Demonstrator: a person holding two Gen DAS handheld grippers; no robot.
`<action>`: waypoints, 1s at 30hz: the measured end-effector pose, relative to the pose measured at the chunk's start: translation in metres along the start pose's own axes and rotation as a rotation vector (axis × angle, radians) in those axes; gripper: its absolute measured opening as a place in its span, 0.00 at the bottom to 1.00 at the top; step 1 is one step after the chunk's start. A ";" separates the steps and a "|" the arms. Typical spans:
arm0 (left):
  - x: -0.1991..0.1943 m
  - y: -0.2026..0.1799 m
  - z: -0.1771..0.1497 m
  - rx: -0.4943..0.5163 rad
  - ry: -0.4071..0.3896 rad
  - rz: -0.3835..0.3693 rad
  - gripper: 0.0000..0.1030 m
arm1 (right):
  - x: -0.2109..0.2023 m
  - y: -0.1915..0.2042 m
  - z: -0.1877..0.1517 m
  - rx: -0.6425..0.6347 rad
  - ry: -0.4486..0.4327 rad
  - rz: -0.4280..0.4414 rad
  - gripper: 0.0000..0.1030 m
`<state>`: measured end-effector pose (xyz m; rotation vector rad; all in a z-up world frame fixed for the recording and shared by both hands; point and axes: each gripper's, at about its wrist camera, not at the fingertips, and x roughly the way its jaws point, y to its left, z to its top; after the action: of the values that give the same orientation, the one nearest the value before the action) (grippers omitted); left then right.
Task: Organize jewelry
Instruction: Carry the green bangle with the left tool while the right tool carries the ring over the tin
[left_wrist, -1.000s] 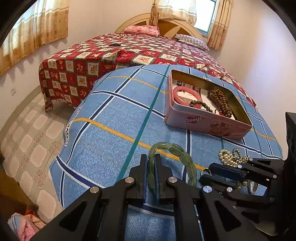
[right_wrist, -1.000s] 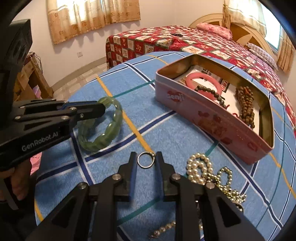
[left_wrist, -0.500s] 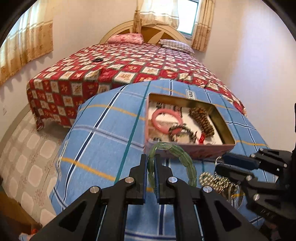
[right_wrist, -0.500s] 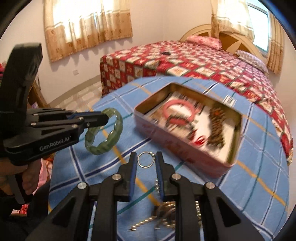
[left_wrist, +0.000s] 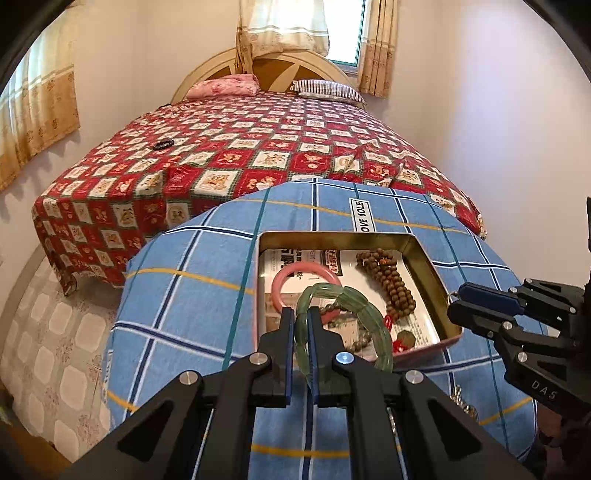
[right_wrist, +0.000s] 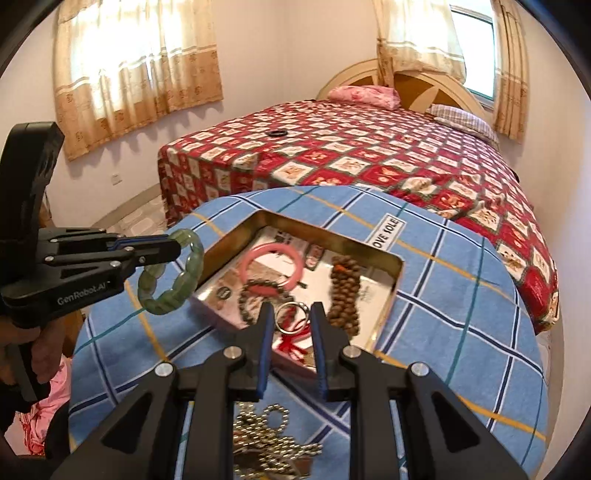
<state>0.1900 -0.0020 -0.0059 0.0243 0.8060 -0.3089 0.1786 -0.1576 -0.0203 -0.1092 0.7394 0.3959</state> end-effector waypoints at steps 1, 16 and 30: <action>0.002 -0.001 0.001 -0.003 0.004 -0.007 0.06 | 0.002 -0.003 0.000 0.001 0.003 -0.005 0.22; 0.032 -0.007 0.008 0.013 0.045 0.019 0.06 | 0.013 -0.023 -0.003 0.033 0.018 -0.029 0.22; 0.048 -0.007 0.007 0.029 0.071 0.034 0.06 | 0.023 -0.024 -0.003 0.040 0.035 -0.021 0.22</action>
<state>0.2238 -0.0222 -0.0345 0.0764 0.8704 -0.2887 0.2012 -0.1735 -0.0392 -0.0864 0.7793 0.3597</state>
